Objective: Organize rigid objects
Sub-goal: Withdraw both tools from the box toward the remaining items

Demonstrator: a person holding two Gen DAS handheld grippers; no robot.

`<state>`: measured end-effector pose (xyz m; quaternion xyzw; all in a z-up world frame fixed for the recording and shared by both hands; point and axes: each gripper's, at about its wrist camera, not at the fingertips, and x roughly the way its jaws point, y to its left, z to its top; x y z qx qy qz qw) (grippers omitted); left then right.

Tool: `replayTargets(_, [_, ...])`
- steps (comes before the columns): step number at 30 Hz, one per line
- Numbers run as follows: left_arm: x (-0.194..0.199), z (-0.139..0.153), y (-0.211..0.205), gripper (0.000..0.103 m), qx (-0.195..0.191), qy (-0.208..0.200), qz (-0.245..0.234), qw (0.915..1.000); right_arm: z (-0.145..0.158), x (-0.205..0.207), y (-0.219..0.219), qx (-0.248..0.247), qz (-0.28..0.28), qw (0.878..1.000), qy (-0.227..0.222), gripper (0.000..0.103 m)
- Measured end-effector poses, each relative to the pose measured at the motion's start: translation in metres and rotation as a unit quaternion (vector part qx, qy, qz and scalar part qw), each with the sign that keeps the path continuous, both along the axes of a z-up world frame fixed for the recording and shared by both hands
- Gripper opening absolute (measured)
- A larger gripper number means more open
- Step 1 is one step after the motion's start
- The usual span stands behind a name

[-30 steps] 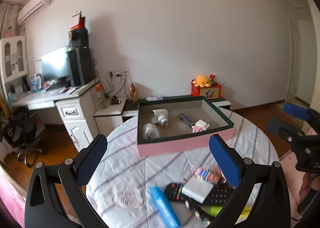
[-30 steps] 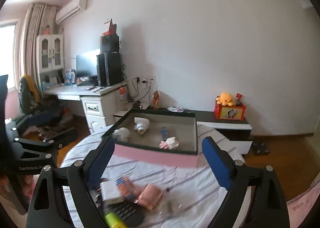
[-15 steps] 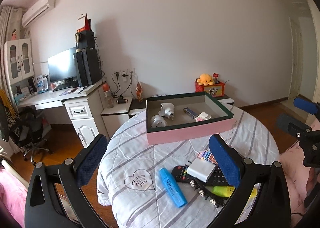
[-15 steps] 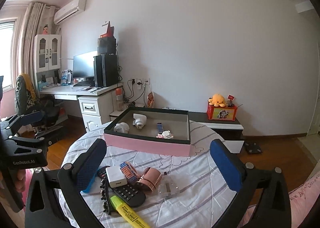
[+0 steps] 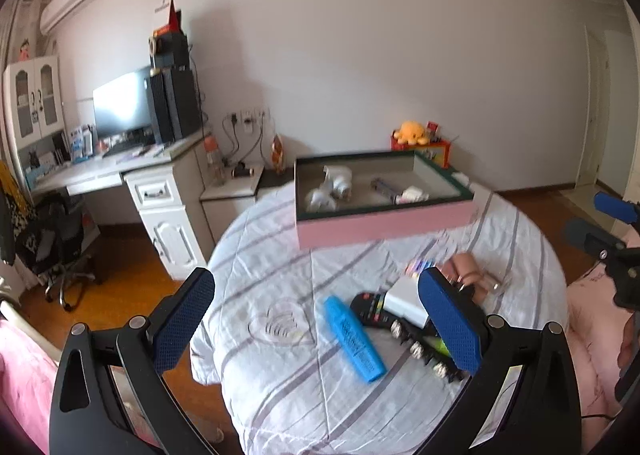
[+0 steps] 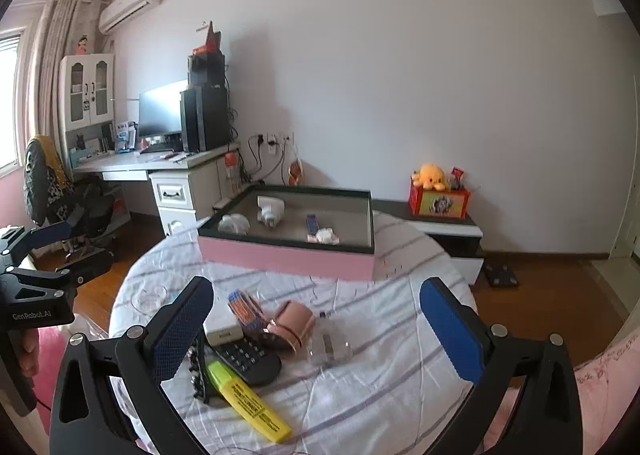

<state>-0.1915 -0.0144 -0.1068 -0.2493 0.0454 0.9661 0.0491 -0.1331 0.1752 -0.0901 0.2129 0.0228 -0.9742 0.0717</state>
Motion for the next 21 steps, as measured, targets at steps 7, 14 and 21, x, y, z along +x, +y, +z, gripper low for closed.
replayTargets(7, [-0.018, -0.042, 0.006, 0.103, -0.011, -0.061, -0.006, 0.9981, -0.034, -0.015, 0.011, -0.004, -0.013, 0.999, -0.053, 0.103])
replayTargets(14, [-0.042, -0.079, 0.007, 0.103, -0.013, -0.117, -0.002, 0.993, -0.056, -0.029, 0.012, -0.005, -0.015, 0.996, -0.093, 0.103])
replayTargets(21, [-0.064, -0.102, -0.003, 0.092, 0.013, -0.154, 0.003, 0.988, -0.068, -0.045, 0.011, -0.009, -0.012, 0.993, -0.114, 0.103])
